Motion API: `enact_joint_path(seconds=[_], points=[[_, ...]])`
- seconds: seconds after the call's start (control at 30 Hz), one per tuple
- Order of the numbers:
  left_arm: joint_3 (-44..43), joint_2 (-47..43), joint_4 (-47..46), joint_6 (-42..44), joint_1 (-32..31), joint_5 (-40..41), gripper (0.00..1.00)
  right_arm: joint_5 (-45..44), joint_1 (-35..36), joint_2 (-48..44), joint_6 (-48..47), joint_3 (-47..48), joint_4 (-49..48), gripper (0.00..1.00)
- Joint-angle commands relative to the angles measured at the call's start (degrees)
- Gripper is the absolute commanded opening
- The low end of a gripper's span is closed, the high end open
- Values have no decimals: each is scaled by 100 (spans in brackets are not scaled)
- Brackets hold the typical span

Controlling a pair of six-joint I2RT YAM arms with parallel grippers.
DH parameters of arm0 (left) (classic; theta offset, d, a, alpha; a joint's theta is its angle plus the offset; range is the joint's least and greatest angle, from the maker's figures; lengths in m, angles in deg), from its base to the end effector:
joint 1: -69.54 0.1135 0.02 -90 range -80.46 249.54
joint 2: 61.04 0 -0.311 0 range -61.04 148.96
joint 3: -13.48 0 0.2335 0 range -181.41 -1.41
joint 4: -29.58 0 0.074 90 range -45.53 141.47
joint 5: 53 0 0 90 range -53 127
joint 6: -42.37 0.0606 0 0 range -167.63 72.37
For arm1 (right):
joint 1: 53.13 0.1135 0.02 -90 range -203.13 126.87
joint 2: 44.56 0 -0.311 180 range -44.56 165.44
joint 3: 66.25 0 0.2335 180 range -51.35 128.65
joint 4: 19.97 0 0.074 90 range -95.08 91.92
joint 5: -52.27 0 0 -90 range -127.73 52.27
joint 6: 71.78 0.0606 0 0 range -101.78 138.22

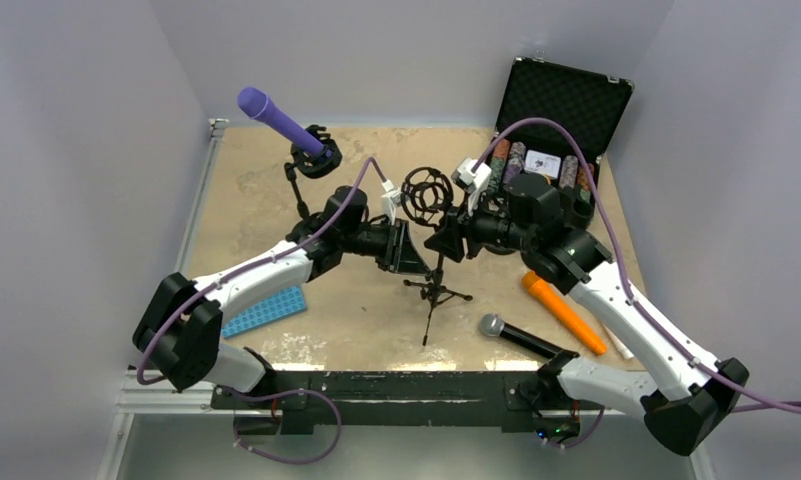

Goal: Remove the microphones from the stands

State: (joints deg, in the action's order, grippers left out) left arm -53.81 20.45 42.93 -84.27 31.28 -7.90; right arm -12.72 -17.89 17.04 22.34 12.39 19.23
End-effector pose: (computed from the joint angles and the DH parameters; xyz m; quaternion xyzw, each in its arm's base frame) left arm 0.2122 -0.2218 0.3097 0.2091 0.7875 -0.5506 0.1818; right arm 0.1606 0.1448 0.4069 -0.3337 0.7480 0.3527 0.4525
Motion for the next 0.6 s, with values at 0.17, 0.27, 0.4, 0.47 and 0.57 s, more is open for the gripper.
enact_joint_path(seconds=[0.17,0.27,0.4,0.47,0.57], points=[[-110,369,-1789,-1779,62,-875,0,-516,1,-687,-615,-1316,-1227,0],[-278,578,-1926,-1966,61,-1046,0,-519,0,-633,-643,-1382,-1395,0],[-277,487,-1431,-1707,62,-745,20,-582,0,-562,-596,-1382,-1513,0],[-105,256,-1070,-1403,77,-401,41,-700,0,-588,-484,-1383,-1627,0],[482,-232,-1229,-1219,81,47,59,-875,0,-636,-180,-1302,-1789,0]])
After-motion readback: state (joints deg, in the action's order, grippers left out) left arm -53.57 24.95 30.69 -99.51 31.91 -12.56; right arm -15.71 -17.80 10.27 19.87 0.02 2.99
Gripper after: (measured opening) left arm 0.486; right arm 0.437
